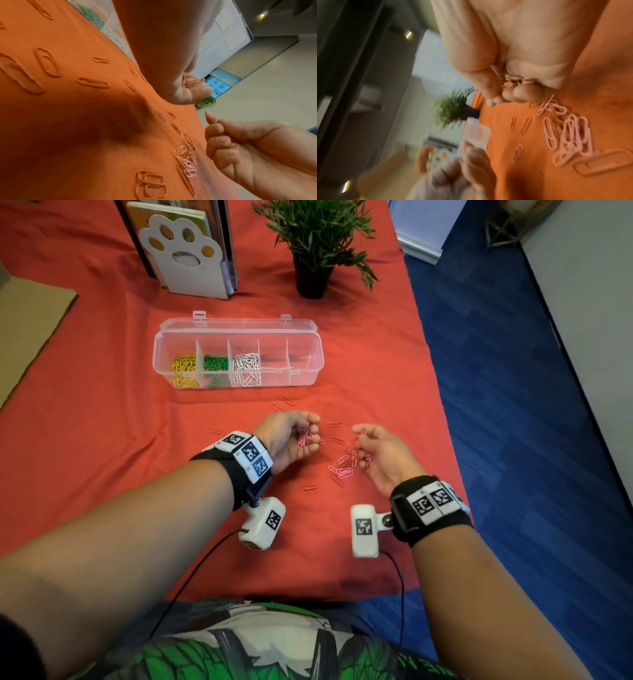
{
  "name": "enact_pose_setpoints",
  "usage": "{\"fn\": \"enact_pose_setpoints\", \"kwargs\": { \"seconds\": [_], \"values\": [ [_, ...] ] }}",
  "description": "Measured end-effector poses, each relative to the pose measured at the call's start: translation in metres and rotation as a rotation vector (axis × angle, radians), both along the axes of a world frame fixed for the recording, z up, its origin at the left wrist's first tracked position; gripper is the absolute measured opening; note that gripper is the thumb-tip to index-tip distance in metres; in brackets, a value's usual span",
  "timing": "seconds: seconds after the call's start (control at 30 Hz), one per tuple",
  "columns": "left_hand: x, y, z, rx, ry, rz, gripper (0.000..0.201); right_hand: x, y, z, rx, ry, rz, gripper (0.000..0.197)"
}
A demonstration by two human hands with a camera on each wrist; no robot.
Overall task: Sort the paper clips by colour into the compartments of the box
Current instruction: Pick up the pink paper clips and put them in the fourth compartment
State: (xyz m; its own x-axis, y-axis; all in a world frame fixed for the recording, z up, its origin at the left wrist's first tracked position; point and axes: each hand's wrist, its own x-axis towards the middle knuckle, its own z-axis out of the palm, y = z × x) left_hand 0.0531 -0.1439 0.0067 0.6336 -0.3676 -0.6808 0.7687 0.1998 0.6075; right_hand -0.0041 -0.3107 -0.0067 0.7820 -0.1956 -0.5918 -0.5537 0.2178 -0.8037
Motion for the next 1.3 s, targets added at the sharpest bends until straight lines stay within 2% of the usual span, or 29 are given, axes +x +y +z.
{"fn": "enact_pose_setpoints", "kwargs": {
  "seconds": [0.07,0.1,0.13,0.17,0.23,0.3,0.37,0.47,0.57,0.63,0.7,0.77,0.8,0.83,0.93,1.0,1.07,1.1,1.2,1.3],
  "values": [
    [0.004,-0.008,-0.003,0.115,-0.024,-0.046,0.023,-0.003,-0.008,0.008,0.231,0.045,-0.107,0.019],
    [0.006,-0.011,-0.008,0.253,-0.124,-0.113,0.023,-0.004,-0.01,0.01,0.246,0.073,-0.104,0.018],
    [0.006,-0.014,-0.013,0.425,-0.28,-0.213,0.022,-0.006,-0.011,0.009,0.172,0.097,-0.057,0.017],
    [0.006,-0.015,-0.017,0.599,-0.463,-0.324,0.019,-0.008,-0.011,0.006,0.013,0.111,0.037,0.017],
    [0.003,-0.015,-0.025,0.882,-0.804,-0.558,0.015,-0.011,-0.008,-0.002,-0.428,0.096,0.322,0.02],
    [0.001,-0.013,-0.034,1.055,-1.033,-0.753,0.024,-0.014,-0.005,-0.011,-0.769,0.018,0.57,0.015],
    [0.0,-0.012,-0.038,1.115,-1.119,-0.837,0.025,-0.021,-0.002,-0.021,-0.958,-0.054,0.693,0.02],
    [-0.004,-0.012,-0.042,1.138,-1.143,-0.885,0.021,-0.027,0.008,-0.031,-1.077,-0.198,0.765,0.018],
    [-0.006,-0.011,-0.044,1.089,-1.107,-0.815,0.02,-0.021,0.015,-0.032,-1.151,-0.221,0.798,0.01],
    [-0.005,-0.009,-0.04,1.006,-0.988,-0.699,0.015,-0.013,0.014,-0.03,-1.072,-0.219,0.71,0.006],
    [-0.002,-0.005,-0.032,0.808,-0.679,-0.52,0.018,-0.004,0.013,-0.023,-0.876,-0.156,0.547,0.01],
    [-0.001,0.001,-0.02,0.446,-0.236,-0.216,0.024,0.002,0.013,-0.014,-0.555,-0.066,0.355,0.019],
    [-0.001,0.006,-0.013,0.287,-0.073,-0.078,0.023,0.004,0.013,-0.008,-0.377,-0.027,0.269,0.021],
    [0.0,0.012,-0.007,0.18,0.02,0.006,0.023,0.006,0.013,-0.002,-0.187,0.005,0.197,0.021],
    [0.003,0.033,0.006,0.046,0.086,0.067,0.029,0.016,0.016,0.015,0.353,0.11,0.0,0.023],
    [0.006,0.038,0.012,0.01,0.103,0.07,0.031,0.022,0.017,0.022,0.526,0.172,-0.108,0.025],
    [0.013,0.048,0.022,-0.008,0.101,0.076,0.03,0.03,0.024,0.029,0.592,0.207,-0.173,0.021],
    [0.017,0.051,0.026,-0.025,0.098,0.088,0.03,0.034,0.029,0.034,0.618,0.21,-0.192,0.024],
    [0.031,0.06,0.04,-0.04,0.072,0.118,0.029,0.047,0.038,0.046,0.672,0.147,-0.213,0.053],
    [0.048,0.063,0.051,-0.017,0.022,0.156,0.026,0.058,0.044,0.057,0.608,0.076,-0.156,0.055]
  ]
}}
